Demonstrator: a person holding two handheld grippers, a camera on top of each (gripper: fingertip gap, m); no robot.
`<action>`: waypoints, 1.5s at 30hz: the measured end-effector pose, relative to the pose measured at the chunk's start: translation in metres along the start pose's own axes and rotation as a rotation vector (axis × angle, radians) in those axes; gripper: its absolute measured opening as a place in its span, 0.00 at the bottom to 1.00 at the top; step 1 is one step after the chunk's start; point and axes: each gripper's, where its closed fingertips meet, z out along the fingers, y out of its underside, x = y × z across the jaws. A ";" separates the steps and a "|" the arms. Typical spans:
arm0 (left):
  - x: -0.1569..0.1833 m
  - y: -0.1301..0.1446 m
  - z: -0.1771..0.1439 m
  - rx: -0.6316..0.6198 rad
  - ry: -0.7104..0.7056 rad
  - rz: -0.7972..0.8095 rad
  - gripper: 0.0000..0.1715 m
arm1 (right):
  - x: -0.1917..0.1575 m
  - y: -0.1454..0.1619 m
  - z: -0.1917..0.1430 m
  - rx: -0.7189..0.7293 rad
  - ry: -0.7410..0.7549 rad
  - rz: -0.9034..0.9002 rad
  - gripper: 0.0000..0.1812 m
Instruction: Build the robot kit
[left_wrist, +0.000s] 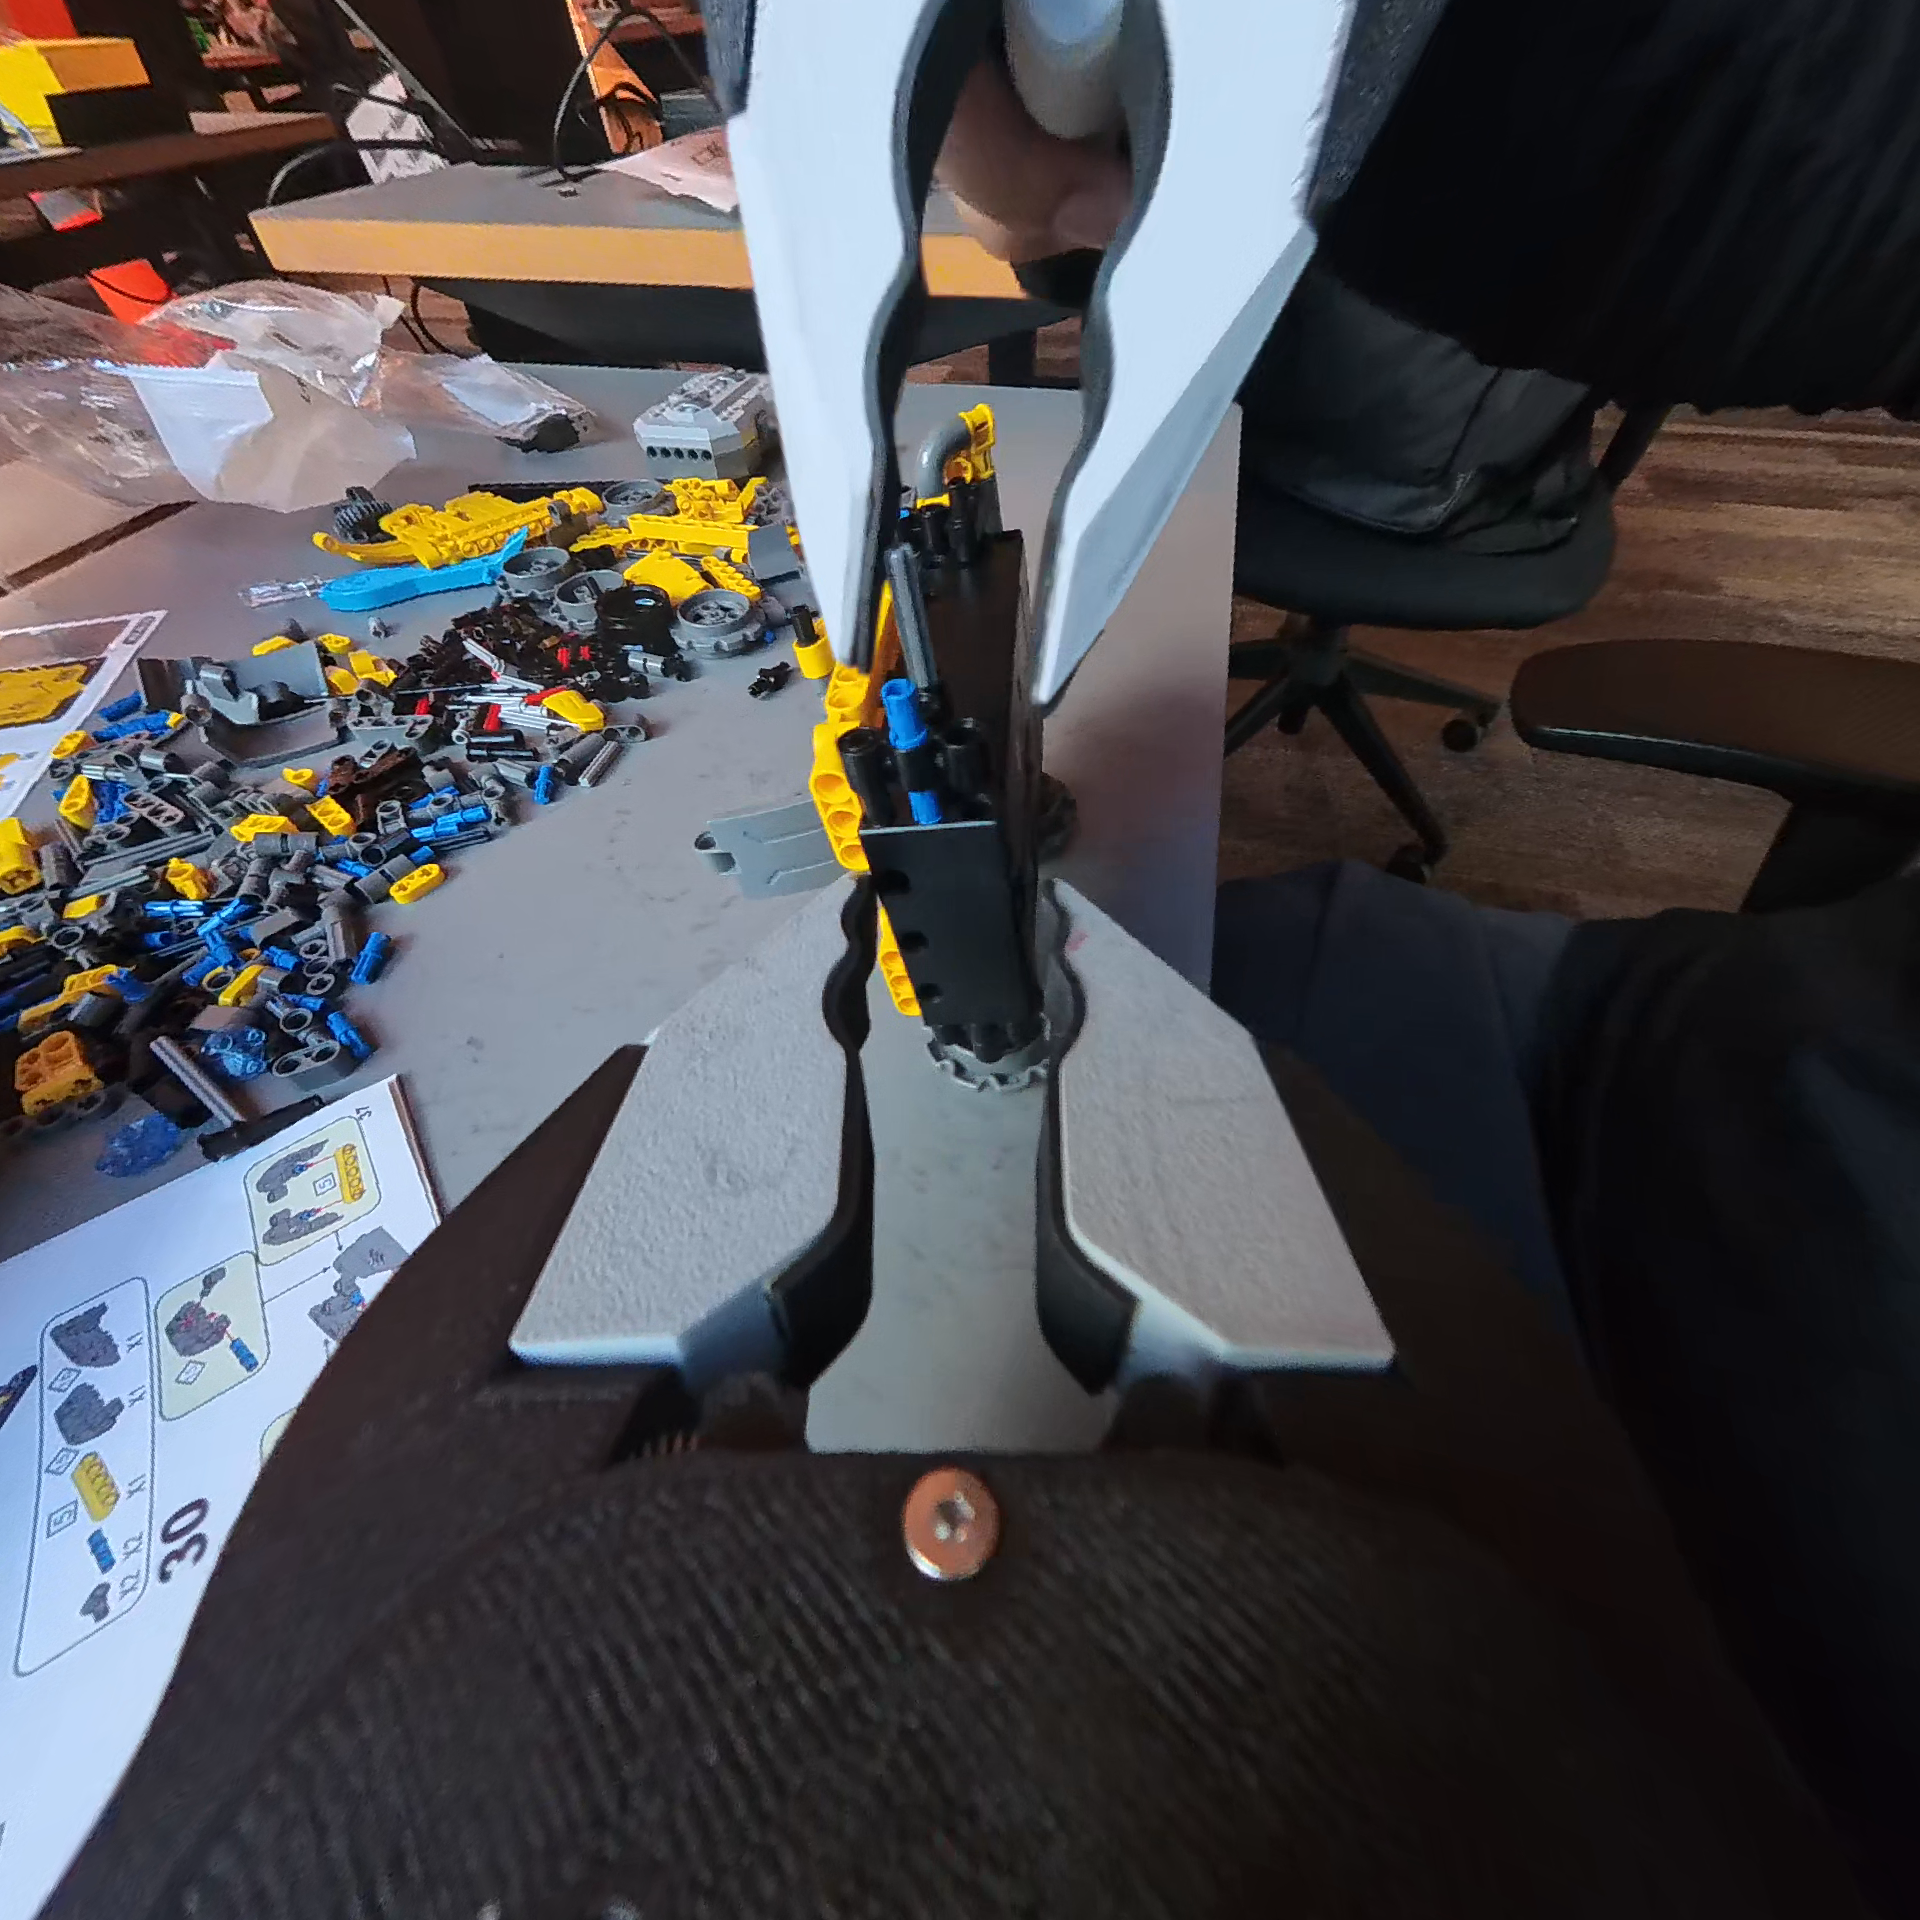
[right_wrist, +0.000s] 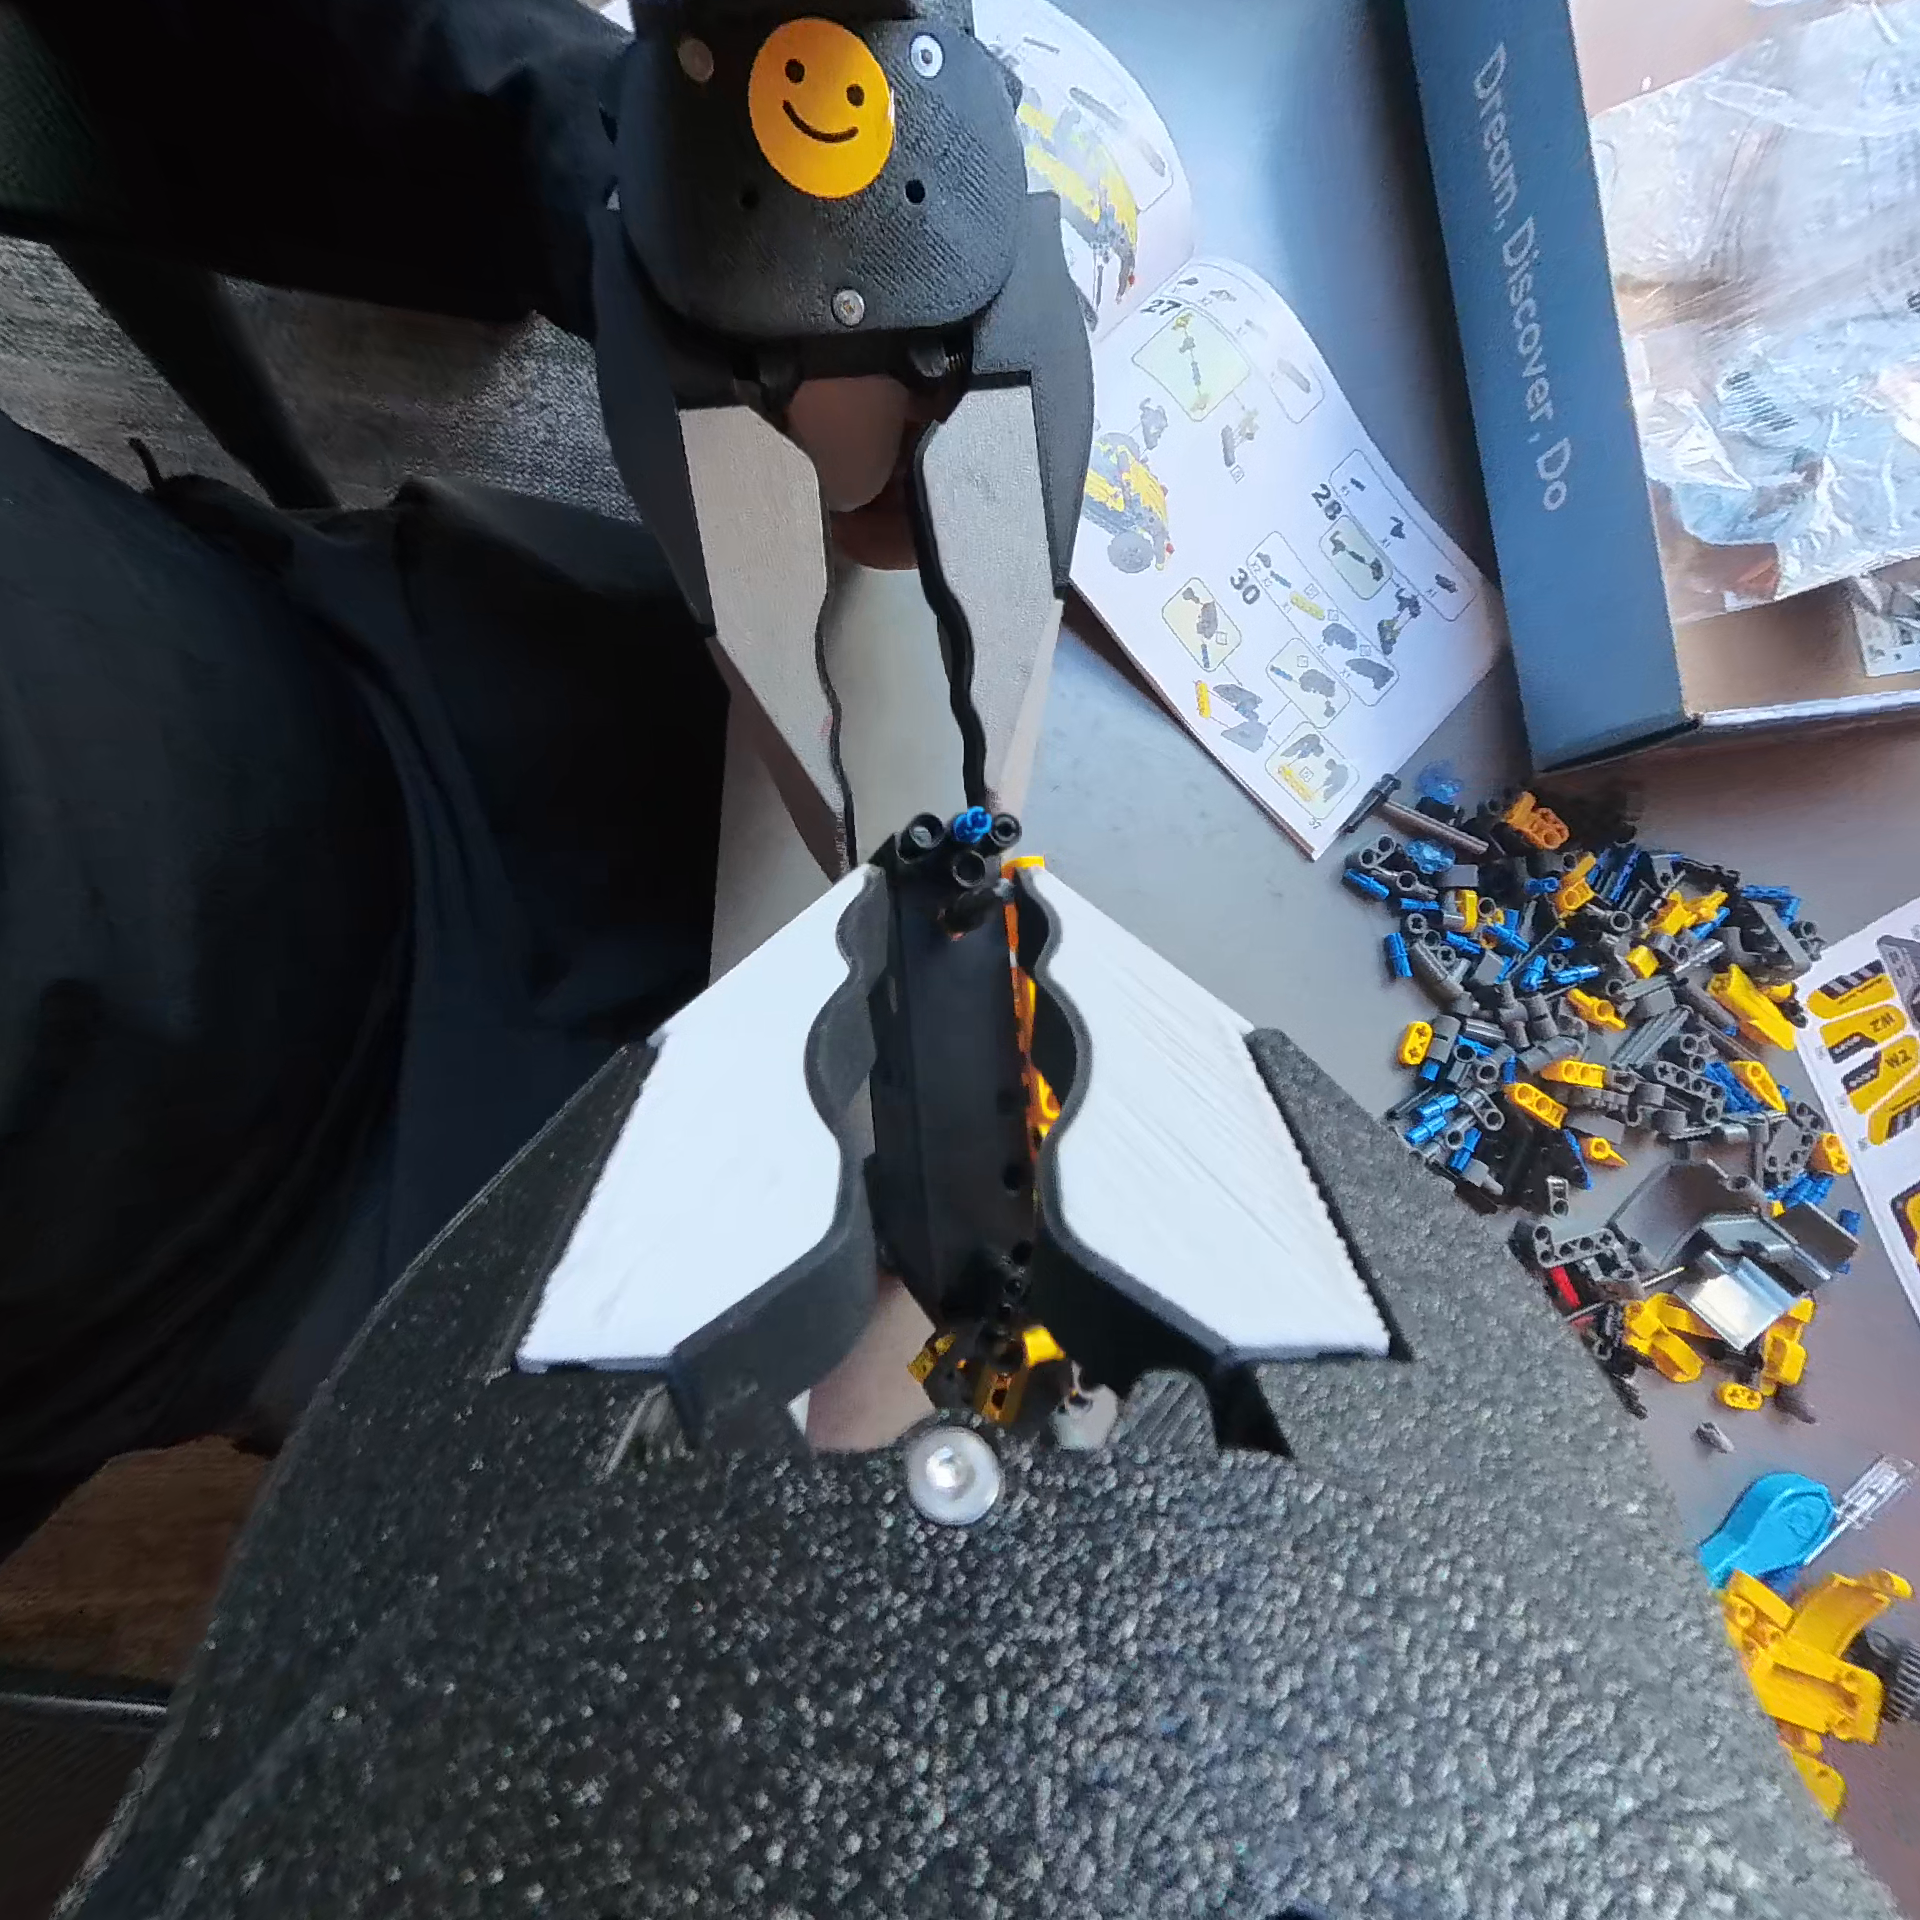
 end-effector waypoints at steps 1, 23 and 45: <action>-0.001 0.000 0.000 -0.001 -0.009 0.006 0.14 | 0.000 0.001 0.002 -0.006 -0.005 0.002 0.14; 0.005 0.000 0.006 -0.012 -0.050 0.083 0.14 | -0.005 -0.005 0.003 -0.104 -0.055 -0.067 0.10; 0.006 -0.001 0.011 -0.020 -0.058 0.082 0.14 | -0.009 0.005 0.004 -0.272 -0.164 0.100 0.04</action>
